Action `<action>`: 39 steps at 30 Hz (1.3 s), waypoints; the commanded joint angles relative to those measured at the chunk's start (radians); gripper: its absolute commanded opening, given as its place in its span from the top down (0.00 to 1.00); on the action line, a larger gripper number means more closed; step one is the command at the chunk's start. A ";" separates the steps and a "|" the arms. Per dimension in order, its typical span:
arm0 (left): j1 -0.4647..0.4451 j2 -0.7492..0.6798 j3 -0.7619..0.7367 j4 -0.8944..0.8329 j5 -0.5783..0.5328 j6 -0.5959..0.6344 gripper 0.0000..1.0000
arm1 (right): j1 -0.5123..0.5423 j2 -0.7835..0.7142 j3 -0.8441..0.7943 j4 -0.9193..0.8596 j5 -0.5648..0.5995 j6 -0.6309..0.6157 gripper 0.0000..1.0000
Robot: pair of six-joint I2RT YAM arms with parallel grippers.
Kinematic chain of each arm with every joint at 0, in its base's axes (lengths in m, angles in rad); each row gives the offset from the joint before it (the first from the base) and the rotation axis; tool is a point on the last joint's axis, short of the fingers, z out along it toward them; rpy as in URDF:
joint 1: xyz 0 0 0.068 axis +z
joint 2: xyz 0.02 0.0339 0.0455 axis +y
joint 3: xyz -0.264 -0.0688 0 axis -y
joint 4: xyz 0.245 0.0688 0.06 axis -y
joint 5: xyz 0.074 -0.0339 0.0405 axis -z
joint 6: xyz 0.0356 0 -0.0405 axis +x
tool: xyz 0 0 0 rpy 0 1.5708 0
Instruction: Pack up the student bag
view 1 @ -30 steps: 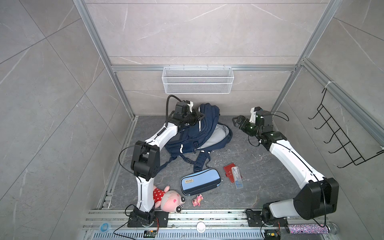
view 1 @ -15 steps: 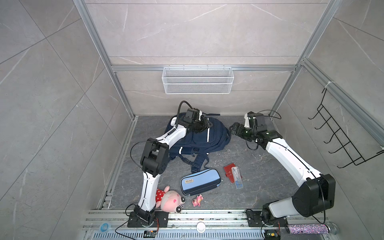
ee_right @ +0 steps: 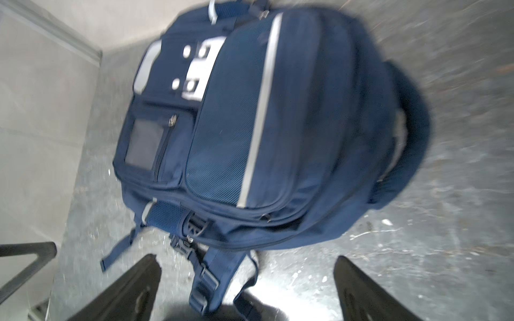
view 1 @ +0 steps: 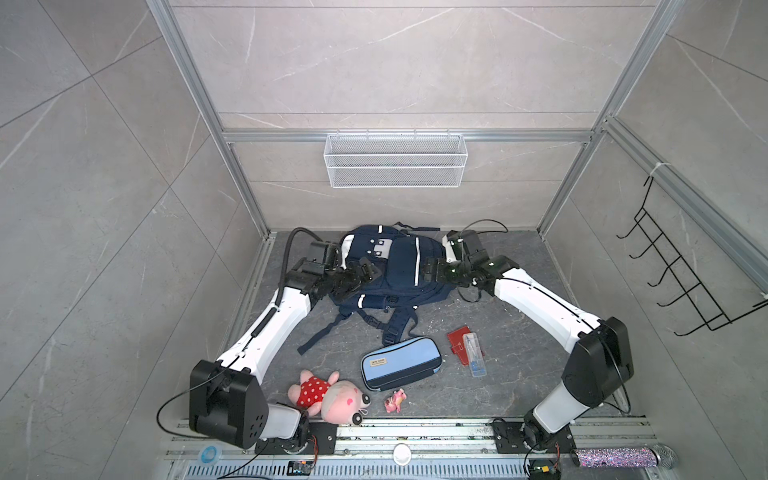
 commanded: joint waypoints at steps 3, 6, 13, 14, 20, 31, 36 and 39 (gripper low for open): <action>0.062 -0.055 -0.207 0.093 0.027 -0.199 0.02 | 0.066 0.091 0.094 -0.062 -0.030 -0.058 0.01; 0.066 -0.013 -0.252 0.231 0.020 -0.271 0.06 | 0.091 0.147 0.141 -0.106 -0.050 -0.062 0.01; 0.067 0.143 -0.248 0.404 -0.041 -0.362 0.20 | 0.110 0.184 0.155 -0.116 -0.079 -0.065 0.02; 0.067 0.170 -0.247 0.432 -0.047 -0.378 0.20 | 0.110 0.182 0.150 -0.115 -0.080 -0.064 0.03; 0.065 0.304 -0.201 0.517 -0.049 -0.441 0.30 | 0.110 0.166 0.114 -0.107 -0.074 -0.063 0.04; 0.061 0.372 -0.139 0.531 -0.021 -0.459 1.00 | 0.121 0.062 -0.031 -0.029 -0.151 -0.102 0.04; 0.043 0.344 -0.126 0.537 0.000 -0.476 1.00 | 0.123 0.012 -0.152 0.067 -0.257 -0.134 0.11; 0.030 0.327 -0.096 0.542 0.019 -0.485 1.00 | 0.123 0.042 -0.150 0.079 -0.289 -0.159 0.17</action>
